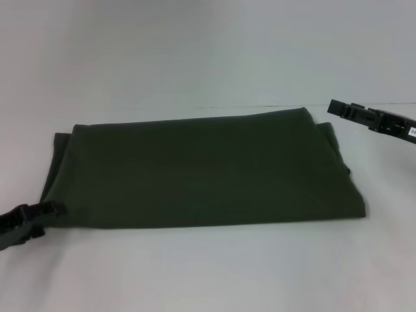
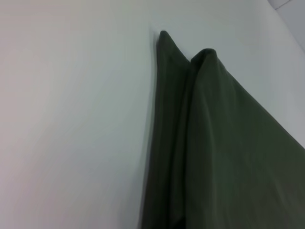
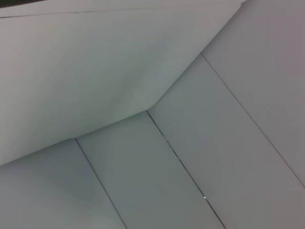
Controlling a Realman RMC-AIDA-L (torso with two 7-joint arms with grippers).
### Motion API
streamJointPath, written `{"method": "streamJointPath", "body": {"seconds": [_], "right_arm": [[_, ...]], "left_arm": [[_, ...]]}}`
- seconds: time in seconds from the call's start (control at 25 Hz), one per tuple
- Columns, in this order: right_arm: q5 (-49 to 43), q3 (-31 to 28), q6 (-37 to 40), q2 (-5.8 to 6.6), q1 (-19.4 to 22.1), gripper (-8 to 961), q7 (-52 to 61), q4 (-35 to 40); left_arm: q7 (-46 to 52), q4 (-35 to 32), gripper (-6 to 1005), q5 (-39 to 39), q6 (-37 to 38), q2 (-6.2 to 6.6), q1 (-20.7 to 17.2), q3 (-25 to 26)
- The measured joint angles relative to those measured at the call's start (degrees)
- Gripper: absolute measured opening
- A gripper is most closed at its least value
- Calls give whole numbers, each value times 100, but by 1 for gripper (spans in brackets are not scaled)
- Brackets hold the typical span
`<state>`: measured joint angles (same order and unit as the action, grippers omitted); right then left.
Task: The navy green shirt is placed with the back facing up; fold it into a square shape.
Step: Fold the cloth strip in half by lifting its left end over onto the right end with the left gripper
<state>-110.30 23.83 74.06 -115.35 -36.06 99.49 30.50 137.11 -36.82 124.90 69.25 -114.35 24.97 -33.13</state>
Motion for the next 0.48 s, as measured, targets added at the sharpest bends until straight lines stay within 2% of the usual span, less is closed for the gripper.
{"method": "streamJointPath", "body": {"seconds": [0.32,0.48], "right_arm": [[0,14,4,-8,-13,854,0,-1],[0,12,4,-14,-4,854,0,-1]], "left_arm": [[-42,-11,847,127,-121,7,155,-11],[-49,-77,848,129,-77,50,214,-10]]}}
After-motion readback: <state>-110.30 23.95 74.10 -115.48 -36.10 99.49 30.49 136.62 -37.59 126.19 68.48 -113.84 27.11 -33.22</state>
